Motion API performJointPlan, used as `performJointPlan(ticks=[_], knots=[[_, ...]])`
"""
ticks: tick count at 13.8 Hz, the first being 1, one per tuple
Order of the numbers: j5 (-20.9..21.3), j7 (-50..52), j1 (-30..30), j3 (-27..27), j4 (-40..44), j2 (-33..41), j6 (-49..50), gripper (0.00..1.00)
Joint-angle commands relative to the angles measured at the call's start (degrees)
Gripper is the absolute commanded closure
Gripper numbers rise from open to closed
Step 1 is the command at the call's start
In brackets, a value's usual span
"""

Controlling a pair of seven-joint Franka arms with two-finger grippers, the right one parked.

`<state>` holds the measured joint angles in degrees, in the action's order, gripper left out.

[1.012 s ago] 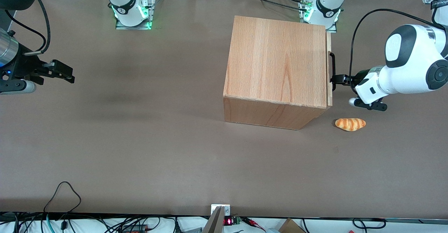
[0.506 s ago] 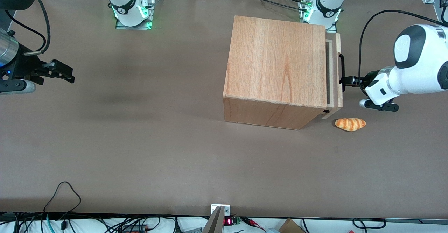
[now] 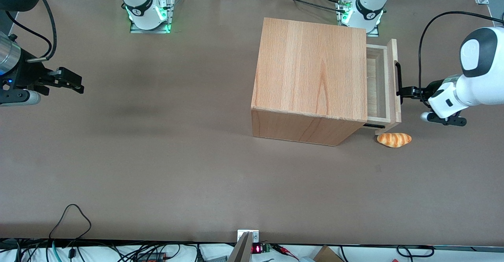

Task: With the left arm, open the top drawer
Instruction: 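Pull the handle with the left gripper, sliding the drawer out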

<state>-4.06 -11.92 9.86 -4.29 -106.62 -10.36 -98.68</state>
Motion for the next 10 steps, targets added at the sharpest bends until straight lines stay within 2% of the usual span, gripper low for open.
performJointPlan(ticks=[1,4,10], knots=[[2.3,-1.61,1.3,-0.19,1.76,-0.54,0.24,0.0],[3.88,-2.31,2.17,-0.19,1.85,-0.71,-0.64,0.0],[3.88,-4.41,5.07,-0.19,1.94,-2.03,-2.48,0.0]])
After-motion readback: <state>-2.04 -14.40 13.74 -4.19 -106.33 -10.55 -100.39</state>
